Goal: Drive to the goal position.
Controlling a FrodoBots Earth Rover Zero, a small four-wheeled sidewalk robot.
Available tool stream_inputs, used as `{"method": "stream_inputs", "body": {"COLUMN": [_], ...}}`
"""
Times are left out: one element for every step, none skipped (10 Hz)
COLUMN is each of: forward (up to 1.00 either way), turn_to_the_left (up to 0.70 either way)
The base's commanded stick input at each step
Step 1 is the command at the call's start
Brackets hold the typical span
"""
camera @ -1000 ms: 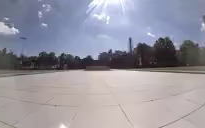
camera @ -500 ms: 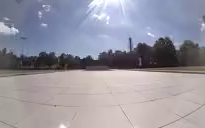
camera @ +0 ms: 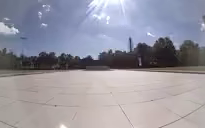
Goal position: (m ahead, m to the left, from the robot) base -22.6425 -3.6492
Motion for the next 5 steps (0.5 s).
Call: {"method": "stream_inputs", "body": {"forward": [0.05, 0.05, 0.04, -0.14, -0.64], "turn_to_the_left": [0.00, 0.00, 0.00, 0.00, 0.01]}}
